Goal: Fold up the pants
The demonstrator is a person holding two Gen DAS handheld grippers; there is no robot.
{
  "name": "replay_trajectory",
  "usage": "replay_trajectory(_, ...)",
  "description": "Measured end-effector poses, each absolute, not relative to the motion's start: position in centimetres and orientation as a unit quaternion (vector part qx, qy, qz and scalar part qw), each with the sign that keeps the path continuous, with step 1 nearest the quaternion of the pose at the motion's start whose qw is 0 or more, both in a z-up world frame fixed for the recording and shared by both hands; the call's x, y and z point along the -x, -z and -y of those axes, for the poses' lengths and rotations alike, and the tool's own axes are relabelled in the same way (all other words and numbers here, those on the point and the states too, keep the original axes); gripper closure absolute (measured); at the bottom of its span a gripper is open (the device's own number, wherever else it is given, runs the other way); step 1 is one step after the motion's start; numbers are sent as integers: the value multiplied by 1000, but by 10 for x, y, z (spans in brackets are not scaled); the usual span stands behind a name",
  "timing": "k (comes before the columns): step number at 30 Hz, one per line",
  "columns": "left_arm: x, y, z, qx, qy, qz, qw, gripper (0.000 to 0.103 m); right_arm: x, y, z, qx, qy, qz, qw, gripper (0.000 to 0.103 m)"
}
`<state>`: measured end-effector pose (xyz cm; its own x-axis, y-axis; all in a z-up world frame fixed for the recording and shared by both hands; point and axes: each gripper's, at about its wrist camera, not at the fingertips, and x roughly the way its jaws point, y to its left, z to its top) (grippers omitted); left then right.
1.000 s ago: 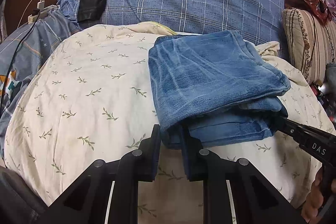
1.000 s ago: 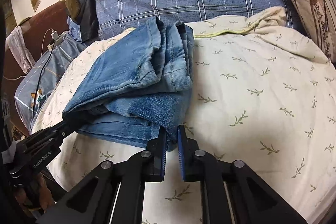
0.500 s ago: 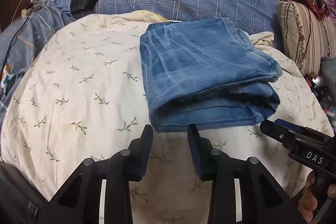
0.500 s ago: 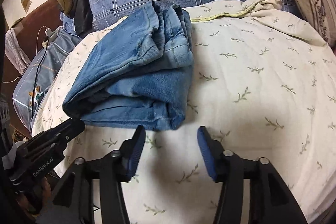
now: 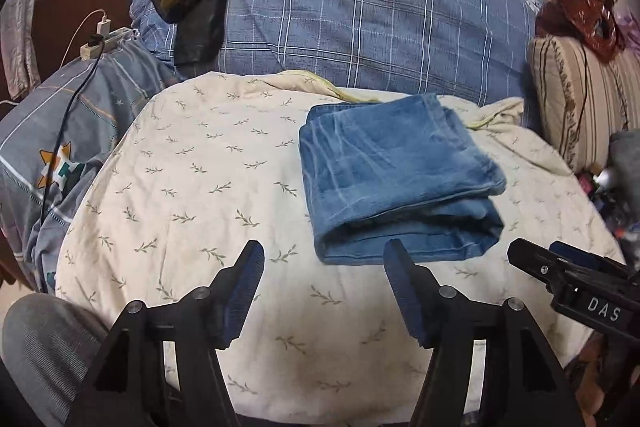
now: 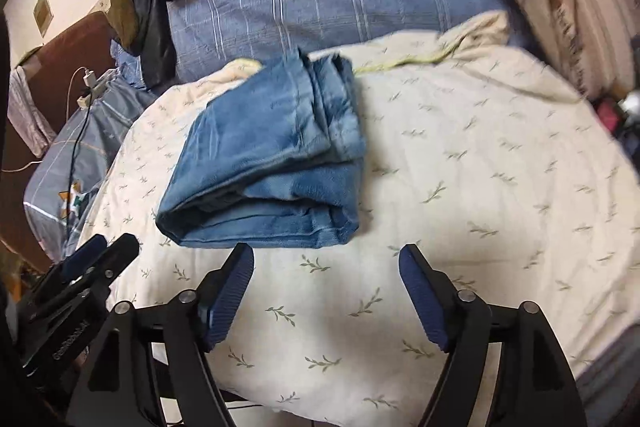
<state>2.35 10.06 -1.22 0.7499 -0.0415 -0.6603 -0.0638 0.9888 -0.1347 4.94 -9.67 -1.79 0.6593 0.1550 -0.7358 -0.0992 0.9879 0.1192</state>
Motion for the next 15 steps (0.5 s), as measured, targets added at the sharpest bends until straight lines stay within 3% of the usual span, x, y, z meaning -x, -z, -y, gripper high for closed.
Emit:
replay_trajectory(8, -8, -17, -94, 44, 14, -367, 929, 29, -25, -13, 105, -53, -48, -384, 920, 19)
replay_trajectory(15, -1, -35, -91, 27, 4, -354, 935, 29, -19, -20, 102, -51, -49, -383, 921, 19)
